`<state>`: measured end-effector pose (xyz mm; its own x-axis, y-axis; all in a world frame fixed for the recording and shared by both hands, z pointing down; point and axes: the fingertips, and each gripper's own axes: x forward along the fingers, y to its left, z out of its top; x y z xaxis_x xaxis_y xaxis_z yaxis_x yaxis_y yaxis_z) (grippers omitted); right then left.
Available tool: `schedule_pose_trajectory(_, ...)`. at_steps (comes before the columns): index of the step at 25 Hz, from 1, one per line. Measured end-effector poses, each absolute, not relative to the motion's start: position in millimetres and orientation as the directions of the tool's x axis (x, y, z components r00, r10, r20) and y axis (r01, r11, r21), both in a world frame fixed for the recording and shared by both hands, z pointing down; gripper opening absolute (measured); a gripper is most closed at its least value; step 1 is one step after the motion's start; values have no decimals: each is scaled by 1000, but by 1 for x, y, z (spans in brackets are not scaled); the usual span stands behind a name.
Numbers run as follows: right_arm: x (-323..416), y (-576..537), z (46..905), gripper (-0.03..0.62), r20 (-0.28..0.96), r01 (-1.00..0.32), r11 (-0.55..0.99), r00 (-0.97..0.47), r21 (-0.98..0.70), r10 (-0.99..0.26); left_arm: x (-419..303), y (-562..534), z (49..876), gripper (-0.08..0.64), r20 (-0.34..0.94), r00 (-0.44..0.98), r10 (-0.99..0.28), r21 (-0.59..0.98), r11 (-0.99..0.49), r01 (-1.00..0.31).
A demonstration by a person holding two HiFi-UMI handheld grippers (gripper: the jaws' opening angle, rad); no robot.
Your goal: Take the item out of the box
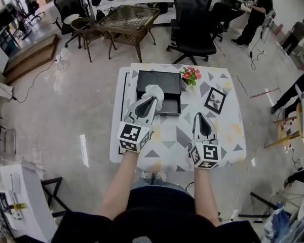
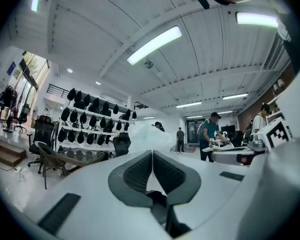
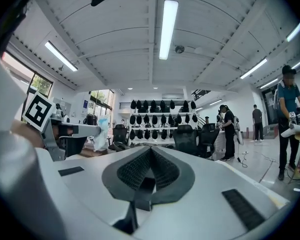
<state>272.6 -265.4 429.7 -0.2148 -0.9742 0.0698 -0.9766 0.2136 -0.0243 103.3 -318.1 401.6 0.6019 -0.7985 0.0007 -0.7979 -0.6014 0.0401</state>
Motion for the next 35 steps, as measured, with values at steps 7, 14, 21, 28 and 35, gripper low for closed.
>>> schedule_pose_trajectory(7,275,-255,423,2,40,-976,218,-219,-17,-975,105,-303,412,25,3,602,-798,38,-602,-798)
schedule_pose_trajectory(14,274,-250,416,2,23,-978,209,-209,6,-978,102,-299,414,25,10,597,-802,40,-596,-802)
schedule_pose_trajectory(21,271,-251,419,0,36,-975,223,-223,2,-974,102,-296,419,25,34,599,-800,23,-598,-801)
schedule_pose_trajectory(28,270,-254,422,0,46,-975,223,-223,5,-974,103,-298,422,25,39,604,-796,31,-603,-797)
schedule_pose_trajectory(35,268,-257,425,1,55,-975,223,-223,5,-973,102,-301,425,25,45,606,-794,38,-605,-795)
